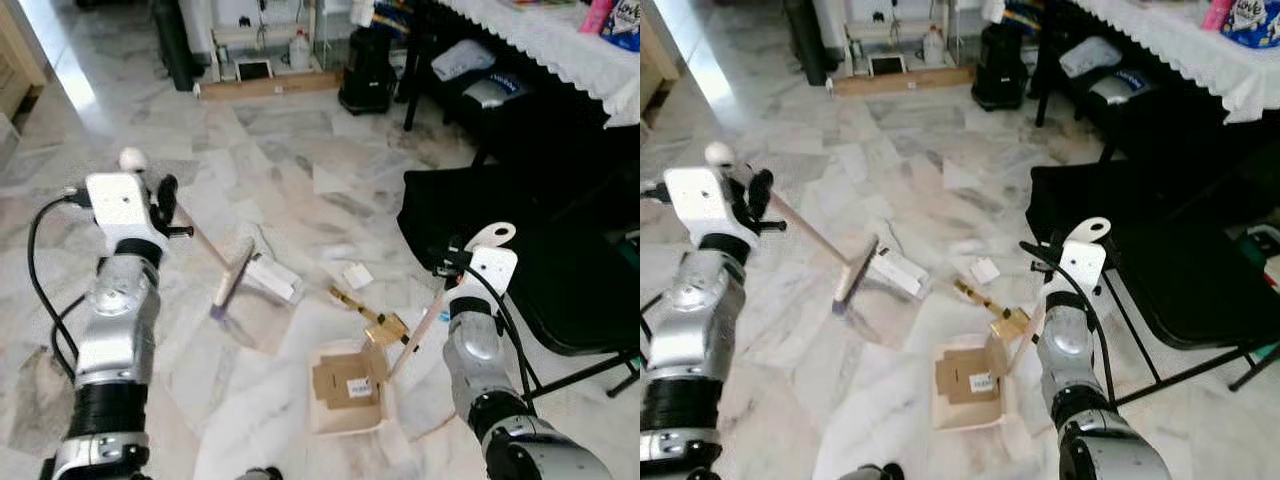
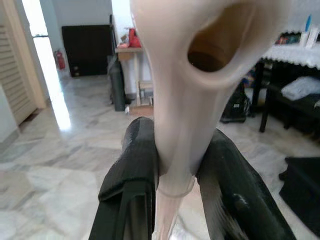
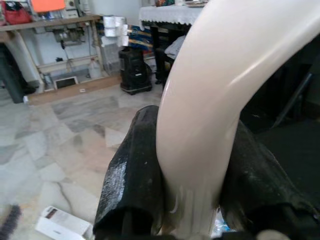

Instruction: Sweep floor

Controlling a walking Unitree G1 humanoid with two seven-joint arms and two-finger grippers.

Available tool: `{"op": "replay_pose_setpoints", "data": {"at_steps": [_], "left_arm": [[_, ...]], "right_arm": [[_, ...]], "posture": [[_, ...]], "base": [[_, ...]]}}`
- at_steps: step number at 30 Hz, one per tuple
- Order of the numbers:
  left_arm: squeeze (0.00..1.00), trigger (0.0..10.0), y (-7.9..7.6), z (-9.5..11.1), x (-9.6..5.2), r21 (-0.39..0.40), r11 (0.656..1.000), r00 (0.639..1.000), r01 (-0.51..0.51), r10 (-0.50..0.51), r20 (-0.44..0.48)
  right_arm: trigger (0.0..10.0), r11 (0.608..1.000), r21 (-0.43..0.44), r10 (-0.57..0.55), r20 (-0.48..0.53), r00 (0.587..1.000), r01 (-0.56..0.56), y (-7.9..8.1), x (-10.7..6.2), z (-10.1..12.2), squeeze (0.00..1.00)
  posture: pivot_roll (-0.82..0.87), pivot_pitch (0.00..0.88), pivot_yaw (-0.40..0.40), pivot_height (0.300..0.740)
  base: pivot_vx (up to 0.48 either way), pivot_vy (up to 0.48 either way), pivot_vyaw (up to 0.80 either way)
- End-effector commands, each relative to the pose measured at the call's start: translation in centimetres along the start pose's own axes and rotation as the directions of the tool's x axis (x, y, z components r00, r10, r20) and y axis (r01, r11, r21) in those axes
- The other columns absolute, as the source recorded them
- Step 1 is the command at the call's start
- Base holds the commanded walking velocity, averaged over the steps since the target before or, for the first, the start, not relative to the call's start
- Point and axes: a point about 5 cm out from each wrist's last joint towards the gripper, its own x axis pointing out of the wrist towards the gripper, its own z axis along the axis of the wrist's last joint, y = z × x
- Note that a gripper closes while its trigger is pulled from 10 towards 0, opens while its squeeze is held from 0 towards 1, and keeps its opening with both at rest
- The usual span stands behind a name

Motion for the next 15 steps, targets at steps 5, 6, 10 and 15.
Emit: {"op": "replay_pose_setpoints", "data": {"at_steps": [5, 6, 10, 15], "left_arm": [[0.00, 10.0, -1.4, -2.9, -0.5, -0.005, 0.999, 0.998, -0.035, 0.035, -0.054], [0.00, 10.0, -1.5, -3.2, -0.6, -0.006, 0.999, 0.998, -0.034, 0.034, -0.059], [0.00, 10.0, -2.4, -4.8, -0.9, 0.010, 1.000, 0.996, -0.023, 0.024, -0.087], [0.00, 10.0, -2.3, -5.7, -1.2, 0.016, 0.999, 0.994, -0.033, 0.035, -0.104]], "right_arm": [[10.0, 0.999, 0.042, -0.032, 0.092, 0.995, 0.028, -0.2, 0.1, 1.2, 0.00], [10.0, 0.998, 0.045, -0.036, 0.093, 0.995, 0.032, -0.2, 0.0, 1.2, 0.00], [10.0, 0.998, 0.057, -0.047, 0.098, 0.994, 0.041, -0.3, -0.4, 1.0, 0.00], [10.0, 0.999, 0.045, -0.035, 0.109, 0.993, 0.030, -0.3, -1.1, 0.6, 0.00]], "posture": [[-0.01, 0.000, 0.026, 0.740], [-0.01, 0.000, 0.030, 0.740], [-0.06, 0.000, 0.043, 0.740], [-0.08, 0.000, 0.043, 0.740]], "base": [[0.000, 0.000, 0.00], [0.000, 0.000, 0.00], [0.000, 0.000, 0.00], [0.000, 0.000, 0.00]]}}
